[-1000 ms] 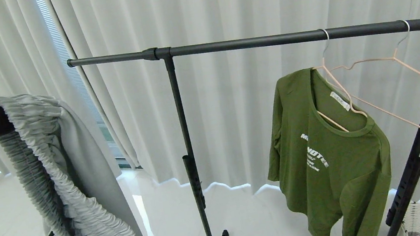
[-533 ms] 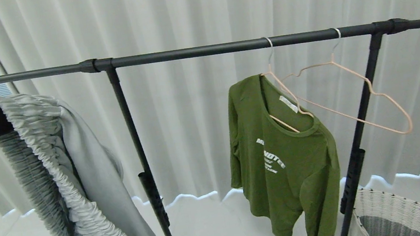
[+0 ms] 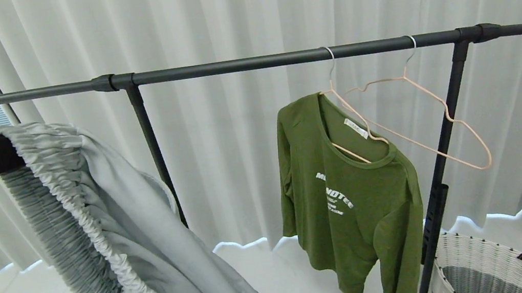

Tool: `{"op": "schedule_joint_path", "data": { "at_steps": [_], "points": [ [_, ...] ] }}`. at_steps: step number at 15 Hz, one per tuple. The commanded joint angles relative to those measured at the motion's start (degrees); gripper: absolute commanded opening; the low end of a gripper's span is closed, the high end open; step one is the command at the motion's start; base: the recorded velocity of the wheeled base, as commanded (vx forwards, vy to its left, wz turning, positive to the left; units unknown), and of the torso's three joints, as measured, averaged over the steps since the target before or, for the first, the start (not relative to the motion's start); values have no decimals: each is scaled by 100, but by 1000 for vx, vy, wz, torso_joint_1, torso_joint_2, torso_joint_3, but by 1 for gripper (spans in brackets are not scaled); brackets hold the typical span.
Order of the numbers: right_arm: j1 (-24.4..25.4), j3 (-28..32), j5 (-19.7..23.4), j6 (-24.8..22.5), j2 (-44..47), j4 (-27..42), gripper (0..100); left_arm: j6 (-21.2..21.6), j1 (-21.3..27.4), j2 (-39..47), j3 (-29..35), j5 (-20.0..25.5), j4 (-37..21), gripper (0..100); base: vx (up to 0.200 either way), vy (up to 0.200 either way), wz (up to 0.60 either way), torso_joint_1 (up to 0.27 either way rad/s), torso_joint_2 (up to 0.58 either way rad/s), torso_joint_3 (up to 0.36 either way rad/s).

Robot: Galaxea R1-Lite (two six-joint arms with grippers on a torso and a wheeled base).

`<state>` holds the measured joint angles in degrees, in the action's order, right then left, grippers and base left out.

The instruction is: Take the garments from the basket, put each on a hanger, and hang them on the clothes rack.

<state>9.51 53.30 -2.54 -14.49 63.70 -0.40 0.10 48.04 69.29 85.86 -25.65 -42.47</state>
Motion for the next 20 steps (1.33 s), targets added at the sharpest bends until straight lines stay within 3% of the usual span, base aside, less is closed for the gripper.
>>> {"op": "schedule_joint_path", "data": {
  "at_steps": [1, 2, 3, 4, 6, 10, 20],
  "points": [
    [-221, 418, 122, 26, 205, 427, 100, -1, -14, 23, -8, -2, 2, 0, 0, 0, 0, 0, 0, 0],
    [-221, 594, 139, 52, 213, 735, 100, -1, -23, 23, -8, -2, 2, 0, 0, 0, 0, 0, 0, 0],
    [-221, 1315, 350, 404, 266, 2167, 100, -1, -93, 58, -34, -2, 2, 0, 0, 0, 0, 0, 0, 0],
    [-221, 1842, 702, 773, 310, 3072, 100, -1, -199, 67, -78, -19, 2, 0, 0, 0, 0, 0, 0, 0],
    [-230, 2317, 895, 1028, 460, 4022, 100, -1, -278, 67, -148, -37, 2, 0, 0, 0, 0, 0, 0, 0],
    [-221, 2273, 904, 1019, 565, 4030, 100, -10, -278, 58, -271, -37, 2, 0, 0, 0, 0, 0, 0, 0],
    [-195, 2150, 930, 1019, 1154, 3512, 100, -10, -278, 137, -289, -37, 2, 0, 180, 0, 0, 2, 2, 2]
  ]
}}
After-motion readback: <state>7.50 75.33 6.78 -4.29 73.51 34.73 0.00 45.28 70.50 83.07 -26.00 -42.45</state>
